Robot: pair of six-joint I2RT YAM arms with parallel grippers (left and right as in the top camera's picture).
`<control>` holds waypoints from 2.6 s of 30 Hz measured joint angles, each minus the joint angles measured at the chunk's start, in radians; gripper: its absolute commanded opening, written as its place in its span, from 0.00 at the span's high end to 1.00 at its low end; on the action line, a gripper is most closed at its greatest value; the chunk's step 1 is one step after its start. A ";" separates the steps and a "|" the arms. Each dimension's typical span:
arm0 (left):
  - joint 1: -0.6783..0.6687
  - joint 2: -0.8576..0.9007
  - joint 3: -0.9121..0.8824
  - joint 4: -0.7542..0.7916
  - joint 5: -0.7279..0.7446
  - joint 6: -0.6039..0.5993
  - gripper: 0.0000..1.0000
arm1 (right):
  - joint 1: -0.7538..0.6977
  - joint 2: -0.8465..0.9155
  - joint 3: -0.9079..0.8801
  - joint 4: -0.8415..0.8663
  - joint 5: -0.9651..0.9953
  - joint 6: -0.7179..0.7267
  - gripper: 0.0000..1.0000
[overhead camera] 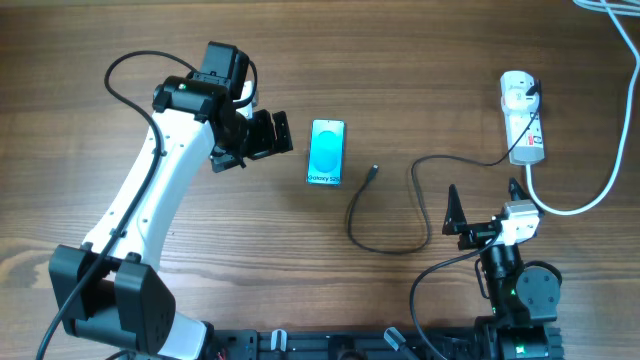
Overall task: Plug charger to phone and switch on socket
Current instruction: 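Position the open left gripper above the Galaxy S25 phone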
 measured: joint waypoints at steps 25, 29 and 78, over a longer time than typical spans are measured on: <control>-0.081 0.010 0.158 -0.137 0.005 -0.102 0.00 | 0.000 0.000 0.000 0.000 0.000 0.000 0.00; -0.099 0.010 0.295 -0.196 -0.026 -0.105 0.01 | 0.000 0.000 0.000 0.000 0.000 0.000 0.00; -0.261 0.373 0.400 -0.109 -0.204 -0.240 0.00 | 0.000 0.000 0.000 0.000 0.000 0.000 0.00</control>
